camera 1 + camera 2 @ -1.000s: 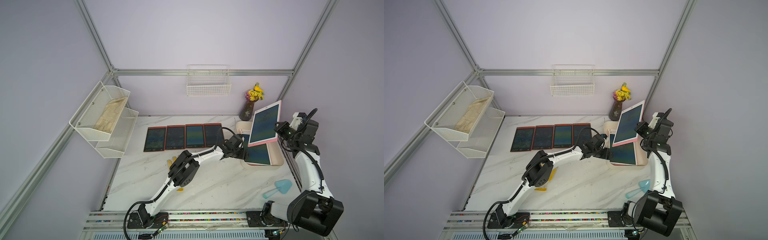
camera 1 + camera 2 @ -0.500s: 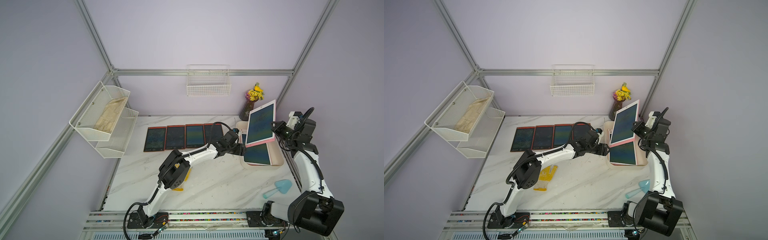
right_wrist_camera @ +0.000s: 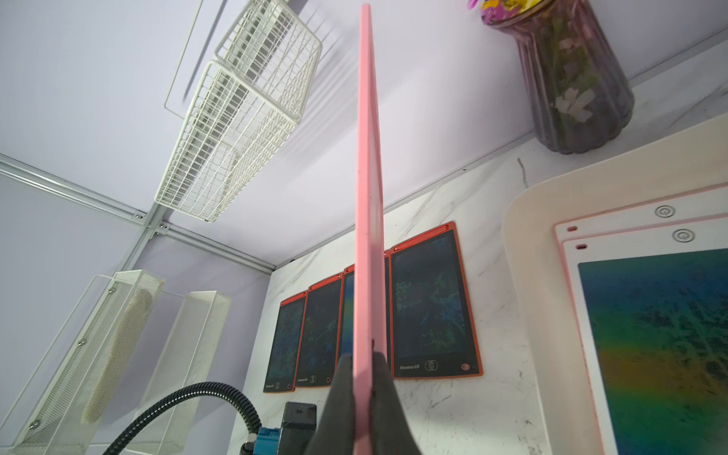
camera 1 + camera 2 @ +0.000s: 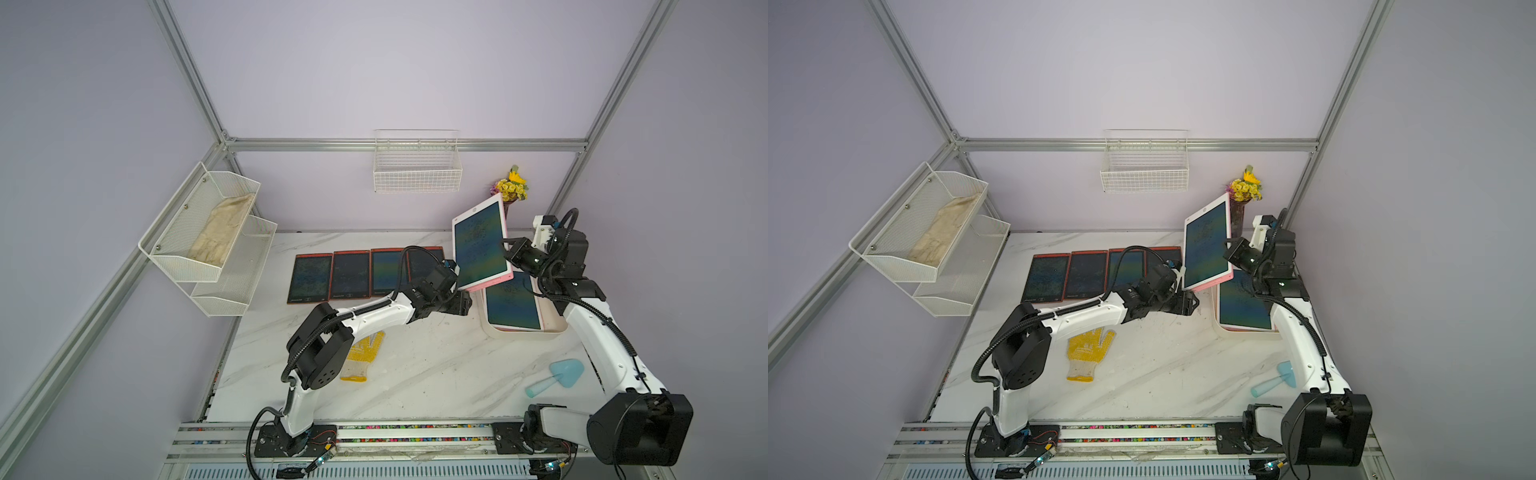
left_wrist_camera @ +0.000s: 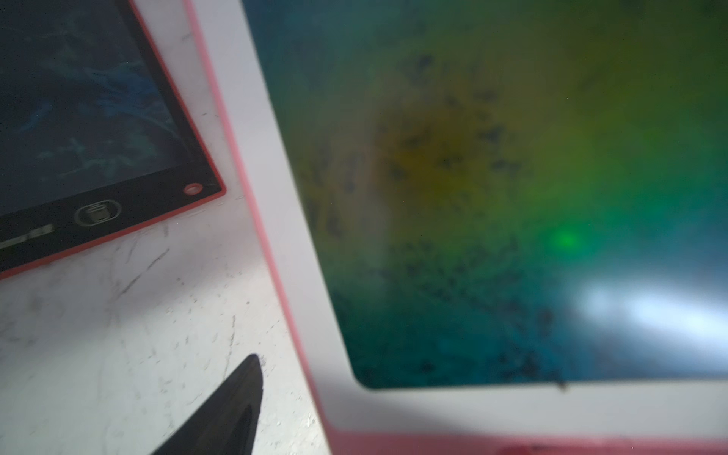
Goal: Take out the writing tablet from the storage box
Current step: Pick up the writing tablet from the storage box, then move the distractor to the center of the board.
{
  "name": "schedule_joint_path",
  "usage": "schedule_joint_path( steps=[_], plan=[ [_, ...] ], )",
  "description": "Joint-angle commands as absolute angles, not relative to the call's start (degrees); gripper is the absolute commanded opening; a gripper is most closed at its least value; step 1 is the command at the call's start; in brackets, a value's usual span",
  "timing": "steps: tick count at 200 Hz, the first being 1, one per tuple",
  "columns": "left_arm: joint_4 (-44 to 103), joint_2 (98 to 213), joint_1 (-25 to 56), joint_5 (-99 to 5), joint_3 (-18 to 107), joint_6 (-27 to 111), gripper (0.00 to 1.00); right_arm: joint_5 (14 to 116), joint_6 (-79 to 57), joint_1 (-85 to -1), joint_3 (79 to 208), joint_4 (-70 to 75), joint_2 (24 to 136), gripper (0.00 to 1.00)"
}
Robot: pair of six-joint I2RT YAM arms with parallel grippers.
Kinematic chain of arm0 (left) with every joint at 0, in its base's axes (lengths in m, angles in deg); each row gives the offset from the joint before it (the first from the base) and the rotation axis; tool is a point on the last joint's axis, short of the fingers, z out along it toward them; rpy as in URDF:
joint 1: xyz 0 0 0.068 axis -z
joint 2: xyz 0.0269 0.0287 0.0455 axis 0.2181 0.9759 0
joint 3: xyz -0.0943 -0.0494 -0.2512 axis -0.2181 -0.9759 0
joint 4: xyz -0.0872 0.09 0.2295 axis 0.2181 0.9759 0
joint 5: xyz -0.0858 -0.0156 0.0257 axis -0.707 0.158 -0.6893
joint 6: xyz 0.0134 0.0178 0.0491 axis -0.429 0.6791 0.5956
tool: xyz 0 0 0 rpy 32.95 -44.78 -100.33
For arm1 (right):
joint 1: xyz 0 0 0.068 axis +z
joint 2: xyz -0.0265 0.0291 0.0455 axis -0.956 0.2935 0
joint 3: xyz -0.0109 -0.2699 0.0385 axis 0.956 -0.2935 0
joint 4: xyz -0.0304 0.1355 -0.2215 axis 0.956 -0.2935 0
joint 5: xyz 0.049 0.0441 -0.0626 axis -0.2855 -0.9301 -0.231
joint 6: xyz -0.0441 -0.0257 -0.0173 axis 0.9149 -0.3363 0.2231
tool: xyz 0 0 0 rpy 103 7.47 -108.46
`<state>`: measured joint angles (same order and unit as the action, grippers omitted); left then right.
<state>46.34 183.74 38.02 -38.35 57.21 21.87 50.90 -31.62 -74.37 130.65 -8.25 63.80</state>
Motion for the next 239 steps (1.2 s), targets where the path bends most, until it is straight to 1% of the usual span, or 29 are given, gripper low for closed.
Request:
schedule_joint_path(
  steps=[1, 32, 55, 85, 99, 110, 143, 185, 214, 239],
  plan=[
    [45.3, 177.4, 37.4, -34.8, 50.0, 21.8, 0.72, 53.1, -34.1, -70.5, 129.1, -3.7, 61.9, 0.0],
    [46.0, 169.4, 36.5, -31.2, 38.4, 19.4, 0.72, 56.6, -35.4, -64.3, 127.0, -3.2, 61.4, 0.0],
    [48.2, 163.7, 35.8, -28.6, 32.4, 17.8, 0.72, 60.1, -36.2, -60.3, 125.4, -3.6, 61.0, 0.0],
    [52.6, 156.4, 35.3, -22.8, 25.4, 14.6, 0.73, 61.3, -38.1, -56.1, 122.1, -0.7, 60.5, 0.0],
    [52.8, 153.6, 34.6, -21.6, 21.7, 13.4, 0.73, 62.2, -38.4, -54.5, 121.7, -0.1, 60.8, 0.0],
    [53.0, 149.3, 33.9, -20.9, 19.1, 12.7, 0.73, 62.6, -38.6, -53.5, 122.0, -0.1, 61.1, 0.0],
    [53.4, 142.9, 31.7, -19.5, 13.0, 11.9, 0.73, 63.8, -38.8, -51.1, 122.7, -0.4, 61.2, 0.0],
    [53.0, 140.7, 30.5, -21.3, 9.3, 12.1, 0.73, 64.3, -39.3, -47.9, 124.4, -1.0, 62.8, 0.0],
    [51.4, 142.1, 30.4, -25.5, 8.6, 11.8, 0.73, 64.3, -39.3, -46.3, 124.5, -0.5, 64.1, 0.0],
    [51.7, 143.9, 30.3, -25.8, 7.5, 10.5, 0.73, 64.3, -39.2, -45.8, 124.1, 0.2, 63.6, 0.0]
  ],
)
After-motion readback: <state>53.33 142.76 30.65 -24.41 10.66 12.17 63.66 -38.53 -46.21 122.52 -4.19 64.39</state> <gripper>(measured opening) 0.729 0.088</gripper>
